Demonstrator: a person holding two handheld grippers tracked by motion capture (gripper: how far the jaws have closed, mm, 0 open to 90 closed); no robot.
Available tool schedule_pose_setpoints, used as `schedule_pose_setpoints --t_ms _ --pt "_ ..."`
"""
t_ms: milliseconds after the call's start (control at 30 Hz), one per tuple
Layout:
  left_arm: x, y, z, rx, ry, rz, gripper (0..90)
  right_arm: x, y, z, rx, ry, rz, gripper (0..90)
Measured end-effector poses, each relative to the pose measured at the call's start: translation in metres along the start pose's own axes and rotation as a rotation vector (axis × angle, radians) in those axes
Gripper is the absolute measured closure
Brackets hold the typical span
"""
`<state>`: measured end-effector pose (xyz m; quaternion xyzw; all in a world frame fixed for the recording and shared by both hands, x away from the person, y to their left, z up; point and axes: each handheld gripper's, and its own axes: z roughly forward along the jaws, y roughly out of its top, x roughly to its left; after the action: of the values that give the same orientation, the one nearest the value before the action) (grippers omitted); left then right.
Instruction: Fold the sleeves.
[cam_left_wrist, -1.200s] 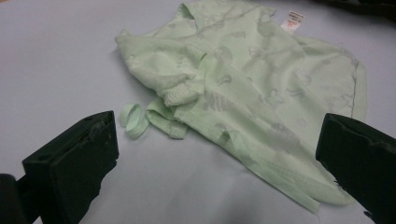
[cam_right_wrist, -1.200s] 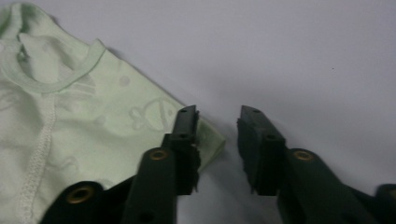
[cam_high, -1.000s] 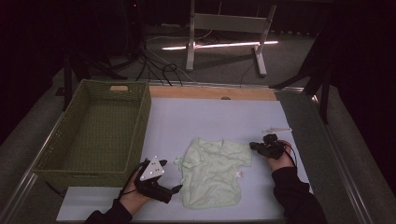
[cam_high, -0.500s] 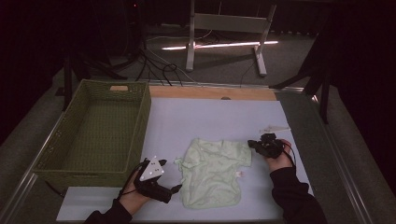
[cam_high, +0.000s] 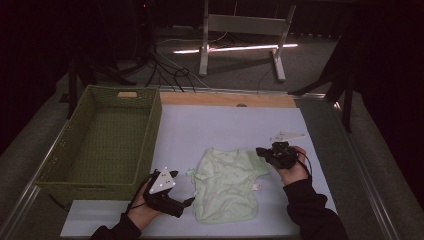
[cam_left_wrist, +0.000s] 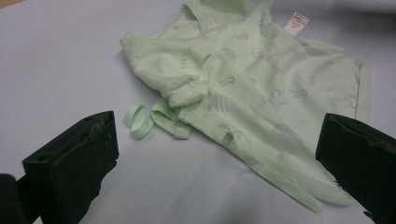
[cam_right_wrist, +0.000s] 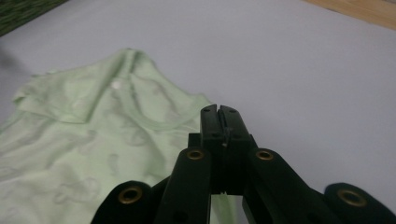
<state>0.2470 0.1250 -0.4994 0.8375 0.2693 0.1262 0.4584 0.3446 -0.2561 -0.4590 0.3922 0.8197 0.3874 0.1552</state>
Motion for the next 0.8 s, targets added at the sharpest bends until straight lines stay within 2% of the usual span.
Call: schedule_pose_setpoints --t_ms 233,500,800 --pt "0.0 0.0 0.0 0.002 -0.005 0.001 0.5 0.02 0.008 0.007 -0.005 0.052 -0.018 90.0" --pt "0.0 0.0 0.0 0.002 -0.002 0.003 0.5 0.036 0.005 0.027 0.033 0.105 -0.024 90.0" --pt "0.0 0.0 0.0 -0.002 -0.006 -0.001 0.5 0.05 0.004 0.05 0.073 0.129 -0.036 90.0"
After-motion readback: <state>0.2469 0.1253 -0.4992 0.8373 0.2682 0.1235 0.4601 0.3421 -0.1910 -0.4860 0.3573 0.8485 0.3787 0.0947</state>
